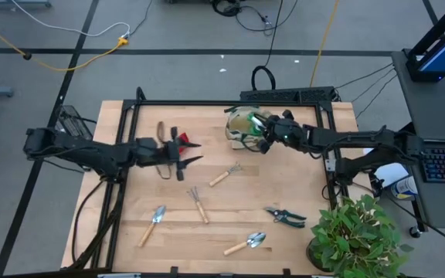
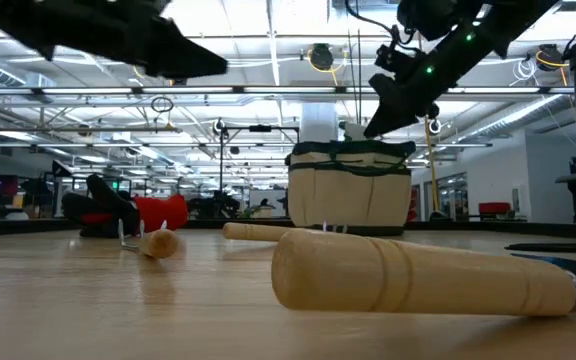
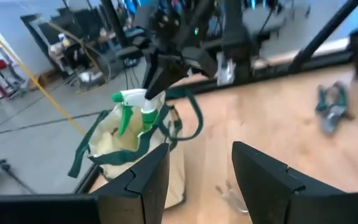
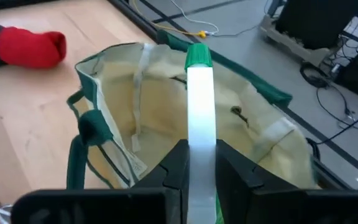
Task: Pick & Place Garden tools in Gardening bag
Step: Put the green spray bottle into the gardening bag
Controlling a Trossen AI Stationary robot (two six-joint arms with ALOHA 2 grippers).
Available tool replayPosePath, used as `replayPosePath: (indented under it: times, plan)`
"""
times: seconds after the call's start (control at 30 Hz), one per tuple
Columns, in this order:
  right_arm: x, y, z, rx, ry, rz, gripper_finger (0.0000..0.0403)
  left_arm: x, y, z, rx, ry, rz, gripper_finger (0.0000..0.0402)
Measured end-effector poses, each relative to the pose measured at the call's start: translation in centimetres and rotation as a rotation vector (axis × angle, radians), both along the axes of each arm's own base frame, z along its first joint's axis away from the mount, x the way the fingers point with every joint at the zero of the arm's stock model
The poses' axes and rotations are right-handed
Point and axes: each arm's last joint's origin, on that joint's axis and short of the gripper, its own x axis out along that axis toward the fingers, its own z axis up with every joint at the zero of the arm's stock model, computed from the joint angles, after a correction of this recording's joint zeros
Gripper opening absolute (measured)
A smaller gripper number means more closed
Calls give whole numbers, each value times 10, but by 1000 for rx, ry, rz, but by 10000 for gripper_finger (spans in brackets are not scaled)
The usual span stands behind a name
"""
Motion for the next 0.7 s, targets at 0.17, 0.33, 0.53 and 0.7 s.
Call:
replayPosePath:
  times: [0.17, 0.33, 0.53, 0.7]
  plan:
    - [1, -4, -5, 5, 20, -15, 44, 45, 10, 6, 71, 216, 15, 182]
    - [2, -4, -5, -1, 28, -12, 44, 89, 27, 15, 158, 273, 7, 182]
    - [2, -4, -5, 0, 29, -12, 45, 132, 58, 17, 129, 368, -130, 182]
    - [1, -4, -6, -3, 32, -10, 45, 157, 90, 17, 99, 398, -91, 182]
